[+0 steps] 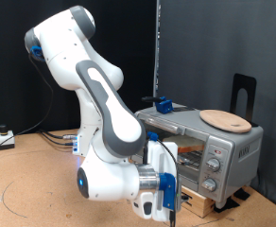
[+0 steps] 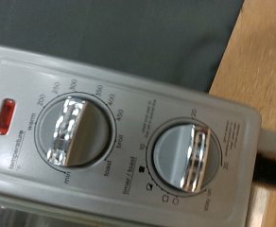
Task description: Make a piece of toast with the oven
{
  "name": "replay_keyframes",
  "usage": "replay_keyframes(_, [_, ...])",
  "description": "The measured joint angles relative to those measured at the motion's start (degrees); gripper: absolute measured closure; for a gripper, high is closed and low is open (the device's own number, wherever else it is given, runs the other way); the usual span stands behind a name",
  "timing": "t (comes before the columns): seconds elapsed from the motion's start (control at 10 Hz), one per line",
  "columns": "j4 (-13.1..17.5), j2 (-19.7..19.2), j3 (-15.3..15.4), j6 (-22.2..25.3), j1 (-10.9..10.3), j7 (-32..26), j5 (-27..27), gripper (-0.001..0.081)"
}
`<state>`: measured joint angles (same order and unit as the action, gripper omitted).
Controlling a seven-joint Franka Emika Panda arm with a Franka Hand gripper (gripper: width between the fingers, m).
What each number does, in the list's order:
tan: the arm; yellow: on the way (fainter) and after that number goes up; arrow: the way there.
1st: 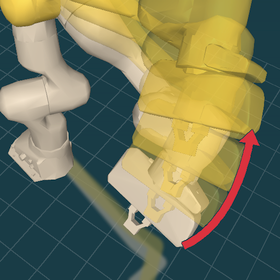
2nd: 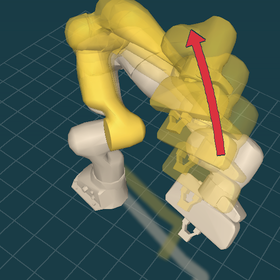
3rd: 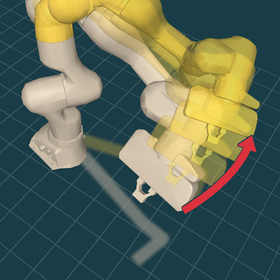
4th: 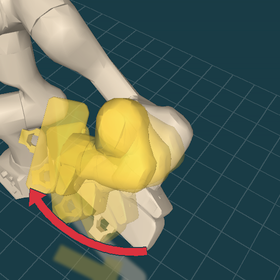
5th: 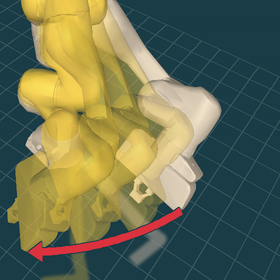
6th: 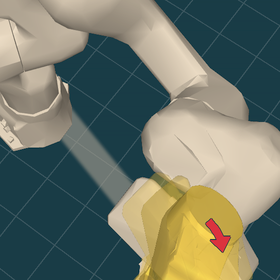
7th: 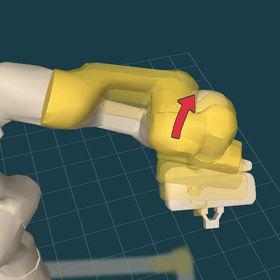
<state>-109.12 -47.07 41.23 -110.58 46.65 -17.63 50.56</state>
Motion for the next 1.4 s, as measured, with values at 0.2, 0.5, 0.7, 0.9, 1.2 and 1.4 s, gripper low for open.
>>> replay_keyframes(0.2, [6.5,-4.1,-2.3,4.4,-3.4,5.3,-4.8,-0.0003])
replay_keyframes(0.5, [11.6,-8.6,-3.2,7.0,-5.5,5.6,-7.4,-0.0003])
replay_keyframes(0.7, [12.5,-9.9,-3.5,7.4,-6.4,6.0,-7.8,-0.0003])
replay_keyframes(0.9, [12.4,-10.4,-3.4,8.2,-7.4,6.0,-8.2,-0.0003])
replay_keyframes(1.2, [11.6,-10.4,-3.2,8.4,-9.4,5.2,-8.4,-0.0003])
replay_keyframes(1.4, [11.0,-10.4,-3.0,7.0,-10.6,5.0,-8.3,-0.0003])
